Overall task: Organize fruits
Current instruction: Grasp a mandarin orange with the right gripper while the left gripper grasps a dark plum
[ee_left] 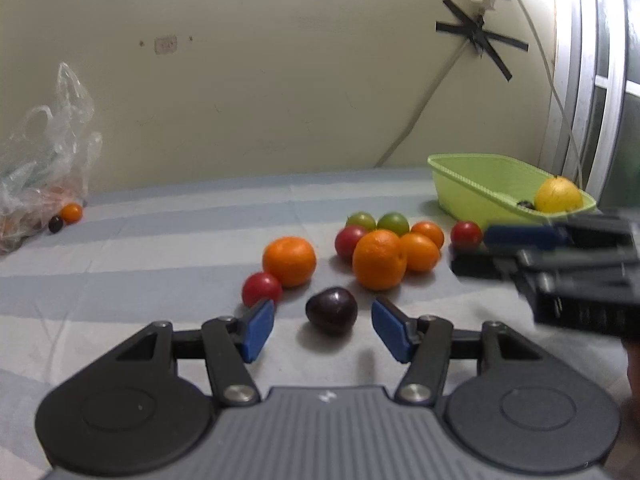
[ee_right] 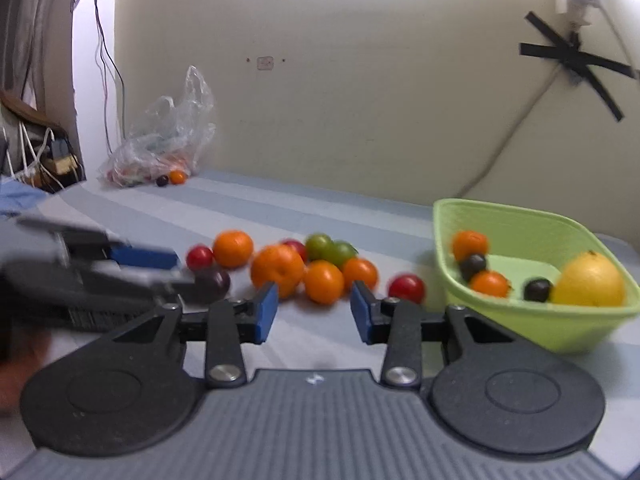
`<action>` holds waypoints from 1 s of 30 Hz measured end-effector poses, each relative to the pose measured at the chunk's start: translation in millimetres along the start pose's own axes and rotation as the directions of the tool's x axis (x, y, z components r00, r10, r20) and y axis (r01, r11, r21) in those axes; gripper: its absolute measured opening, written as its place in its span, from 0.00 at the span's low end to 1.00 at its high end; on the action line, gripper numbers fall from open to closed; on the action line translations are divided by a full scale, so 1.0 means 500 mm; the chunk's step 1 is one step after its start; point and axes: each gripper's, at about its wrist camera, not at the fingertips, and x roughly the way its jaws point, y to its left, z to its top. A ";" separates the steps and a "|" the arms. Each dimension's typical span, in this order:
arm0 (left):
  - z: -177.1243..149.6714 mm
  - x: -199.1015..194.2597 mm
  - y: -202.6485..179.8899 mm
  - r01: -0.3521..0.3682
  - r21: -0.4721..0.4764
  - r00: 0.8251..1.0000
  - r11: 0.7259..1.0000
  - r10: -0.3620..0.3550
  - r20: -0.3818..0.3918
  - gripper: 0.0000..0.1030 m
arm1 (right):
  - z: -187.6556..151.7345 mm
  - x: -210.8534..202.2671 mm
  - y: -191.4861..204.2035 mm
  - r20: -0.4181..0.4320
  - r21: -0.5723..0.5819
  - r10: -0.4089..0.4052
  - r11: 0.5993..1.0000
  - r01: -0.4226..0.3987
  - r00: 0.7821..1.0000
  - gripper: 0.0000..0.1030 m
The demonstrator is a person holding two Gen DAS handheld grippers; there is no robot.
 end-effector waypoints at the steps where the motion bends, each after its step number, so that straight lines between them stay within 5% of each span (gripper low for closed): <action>1: 0.000 -0.001 0.003 0.006 -0.006 1.000 1.000 -0.006 0.005 0.54 | 0.011 0.009 0.001 0.002 0.002 0.012 1.000 -0.012 1.000 0.42; 6: 0.003 0.021 0.012 0.025 -0.028 0.999 0.999 -0.026 -0.045 0.38 | 0.035 0.046 0.026 -0.015 0.010 0.078 0.997 -0.078 0.997 0.42; 13: -0.003 0.014 0.016 0.044 -0.031 0.999 0.999 -0.045 -0.030 0.30 | 0.023 0.103 0.065 -0.079 -0.094 0.040 0.994 -0.047 0.996 0.40; 19: -0.026 -0.041 0.000 0.136 0.014 0.990 0.991 -0.136 0.033 0.30 | 0.005 -0.027 0.045 0.014 -0.036 0.035 0.999 -0.035 0.999 0.39; 24: -0.070 -0.099 -0.047 0.226 0.069 0.974 0.972 -0.228 0.021 0.31 | -0.057 -0.138 0.012 -0.023 0.012 0.000 1.000 0.001 1.000 0.39; 30: -0.086 -0.113 -0.086 0.198 0.135 0.980 0.971 -0.199 0.001 0.31 | -0.096 -0.169 0.000 -0.046 0.045 -0.022 0.999 0.024 0.999 0.40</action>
